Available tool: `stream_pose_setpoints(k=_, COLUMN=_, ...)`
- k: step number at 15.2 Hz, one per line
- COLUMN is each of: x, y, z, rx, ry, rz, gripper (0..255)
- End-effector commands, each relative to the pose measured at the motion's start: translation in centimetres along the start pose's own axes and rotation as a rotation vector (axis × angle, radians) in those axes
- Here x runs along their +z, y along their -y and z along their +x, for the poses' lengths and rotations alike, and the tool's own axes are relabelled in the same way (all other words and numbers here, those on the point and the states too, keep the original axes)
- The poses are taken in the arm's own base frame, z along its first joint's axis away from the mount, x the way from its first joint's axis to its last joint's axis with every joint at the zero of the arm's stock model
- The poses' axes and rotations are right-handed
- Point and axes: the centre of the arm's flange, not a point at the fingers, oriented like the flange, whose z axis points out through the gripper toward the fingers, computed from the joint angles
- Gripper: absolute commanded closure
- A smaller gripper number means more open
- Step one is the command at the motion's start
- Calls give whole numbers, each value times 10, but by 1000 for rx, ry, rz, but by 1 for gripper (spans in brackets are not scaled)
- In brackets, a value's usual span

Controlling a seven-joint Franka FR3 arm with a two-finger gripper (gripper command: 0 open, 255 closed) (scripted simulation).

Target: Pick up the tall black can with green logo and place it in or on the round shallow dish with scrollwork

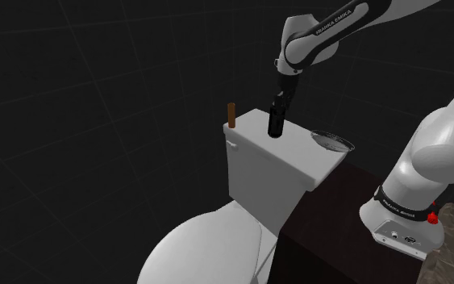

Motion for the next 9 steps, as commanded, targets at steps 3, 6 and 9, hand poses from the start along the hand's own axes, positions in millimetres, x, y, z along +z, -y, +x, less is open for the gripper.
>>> stream_pose_setpoints(k=3, x=-16, y=0, z=0, rx=0, ry=0, rz=0, gripper=255)
stream_pose_setpoints(k=6, x=-32, y=0, z=1, rx=0, ry=0, rz=0, gripper=255)
stream_pose_setpoints(k=9, x=-47, y=0, z=1, rx=0, ry=0, rz=0, gripper=255)
